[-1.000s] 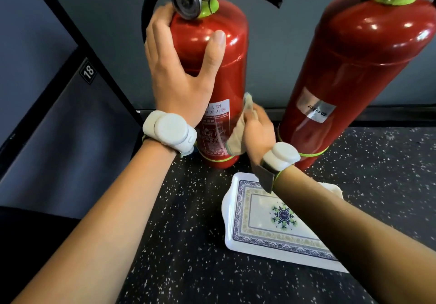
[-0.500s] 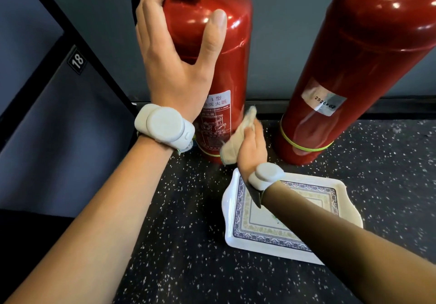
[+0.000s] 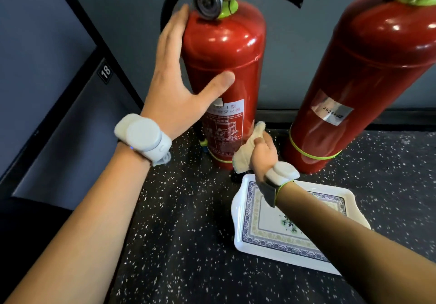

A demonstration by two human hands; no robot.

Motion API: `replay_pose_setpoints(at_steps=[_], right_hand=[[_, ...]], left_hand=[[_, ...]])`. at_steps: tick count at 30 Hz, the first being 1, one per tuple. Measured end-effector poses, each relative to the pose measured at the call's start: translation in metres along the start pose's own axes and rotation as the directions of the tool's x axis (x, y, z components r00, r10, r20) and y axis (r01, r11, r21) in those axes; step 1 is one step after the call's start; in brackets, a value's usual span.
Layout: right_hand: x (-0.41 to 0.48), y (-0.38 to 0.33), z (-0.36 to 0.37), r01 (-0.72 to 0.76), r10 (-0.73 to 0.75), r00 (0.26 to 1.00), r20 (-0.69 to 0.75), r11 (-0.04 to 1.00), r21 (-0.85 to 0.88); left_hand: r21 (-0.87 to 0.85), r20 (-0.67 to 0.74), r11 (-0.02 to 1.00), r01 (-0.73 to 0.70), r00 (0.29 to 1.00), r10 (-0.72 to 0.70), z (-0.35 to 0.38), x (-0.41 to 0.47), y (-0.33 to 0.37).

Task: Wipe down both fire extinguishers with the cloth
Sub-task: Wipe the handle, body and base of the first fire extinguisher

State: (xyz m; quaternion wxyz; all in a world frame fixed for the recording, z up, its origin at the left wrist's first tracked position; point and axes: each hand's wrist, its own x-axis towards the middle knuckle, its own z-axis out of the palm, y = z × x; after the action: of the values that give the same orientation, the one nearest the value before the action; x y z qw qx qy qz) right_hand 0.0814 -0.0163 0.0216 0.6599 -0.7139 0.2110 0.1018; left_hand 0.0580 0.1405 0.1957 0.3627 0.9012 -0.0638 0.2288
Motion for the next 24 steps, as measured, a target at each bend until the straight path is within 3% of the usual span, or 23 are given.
replay_pose_setpoints(at_steps=[4,8,12,15,21,24], right_hand=[[-0.033,-0.067,-0.012,0.227,-0.226,0.974,-0.025,0.967,0.119],[-0.063,-0.142,-0.021,0.427,-0.429,0.902,-0.052,0.865,0.266],[-0.081,-0.155,-0.017,0.549,-0.551,0.832,-0.059,0.805,0.226],[-0.074,-0.122,-0.012,0.540,-0.538,0.841,-0.054,0.829,0.144],[-0.042,-0.069,-0.011,0.305,-0.300,0.951,0.073,0.950,-0.070],[-0.051,-0.080,-0.017,0.378,-0.373,0.922,0.103,0.925,-0.034]], left_hand=[[0.083,0.098,0.997,0.010,0.995,-0.018,-0.007,-0.004,-0.005],[0.099,0.097,0.994,-0.035,0.995,0.025,-0.003,0.000,-0.009],[0.061,0.088,0.996,-0.060,0.995,0.054,-0.004,-0.002,-0.014],[0.067,0.068,0.997,-0.025,0.997,0.021,-0.003,-0.001,-0.013],[0.050,0.075,0.999,-0.006,0.997,0.003,-0.005,-0.001,-0.009],[0.050,0.088,0.999,-0.008,0.996,0.004,-0.006,-0.001,-0.007]])
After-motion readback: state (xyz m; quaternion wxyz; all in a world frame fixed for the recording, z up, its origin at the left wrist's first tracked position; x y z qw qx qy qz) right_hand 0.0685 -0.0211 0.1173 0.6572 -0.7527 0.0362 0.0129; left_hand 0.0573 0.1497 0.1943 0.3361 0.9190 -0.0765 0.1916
